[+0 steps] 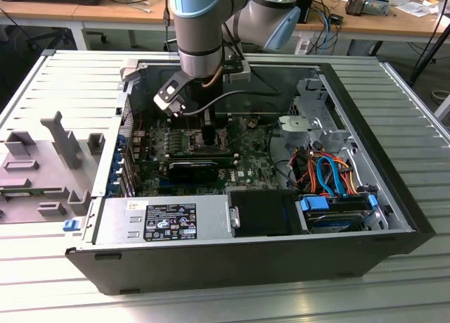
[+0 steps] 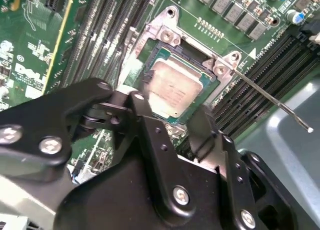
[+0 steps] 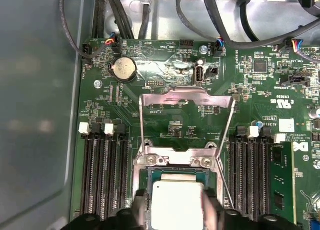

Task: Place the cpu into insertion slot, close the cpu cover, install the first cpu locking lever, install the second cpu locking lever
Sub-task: 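Place the cpu into insertion slot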

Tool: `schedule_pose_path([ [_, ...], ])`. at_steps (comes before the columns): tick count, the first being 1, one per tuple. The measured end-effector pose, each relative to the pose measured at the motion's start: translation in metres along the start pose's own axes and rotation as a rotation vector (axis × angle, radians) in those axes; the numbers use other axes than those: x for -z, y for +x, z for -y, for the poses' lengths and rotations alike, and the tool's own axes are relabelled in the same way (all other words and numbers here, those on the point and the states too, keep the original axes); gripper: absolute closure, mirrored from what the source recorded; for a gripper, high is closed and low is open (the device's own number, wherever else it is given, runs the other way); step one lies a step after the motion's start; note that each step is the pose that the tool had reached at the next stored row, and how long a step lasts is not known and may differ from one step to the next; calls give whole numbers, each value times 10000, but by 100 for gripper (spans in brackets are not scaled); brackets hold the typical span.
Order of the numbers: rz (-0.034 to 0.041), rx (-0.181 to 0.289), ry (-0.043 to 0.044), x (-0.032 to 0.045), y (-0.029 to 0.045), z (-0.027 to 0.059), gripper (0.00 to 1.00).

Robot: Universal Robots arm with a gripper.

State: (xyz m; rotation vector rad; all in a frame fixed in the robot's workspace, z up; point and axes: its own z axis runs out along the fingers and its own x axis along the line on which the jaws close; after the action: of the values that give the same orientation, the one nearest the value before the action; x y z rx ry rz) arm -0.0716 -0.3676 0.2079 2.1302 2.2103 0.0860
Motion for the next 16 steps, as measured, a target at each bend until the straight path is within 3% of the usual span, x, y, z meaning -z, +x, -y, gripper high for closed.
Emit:
schedule_pose_path([
  [3,-17,-1,1,5,6,0,65],
  [4,-19,-4,-1,23,8,0,65],
  [6,-26,-2,-1,50,10,-2,77],
  [7,-30,-2,-1,57,10,-3,77],
  [10,-47,-6,-2,59,10,-2,89],
  [16,-66,-7,-4,90,11,-6,89],
])
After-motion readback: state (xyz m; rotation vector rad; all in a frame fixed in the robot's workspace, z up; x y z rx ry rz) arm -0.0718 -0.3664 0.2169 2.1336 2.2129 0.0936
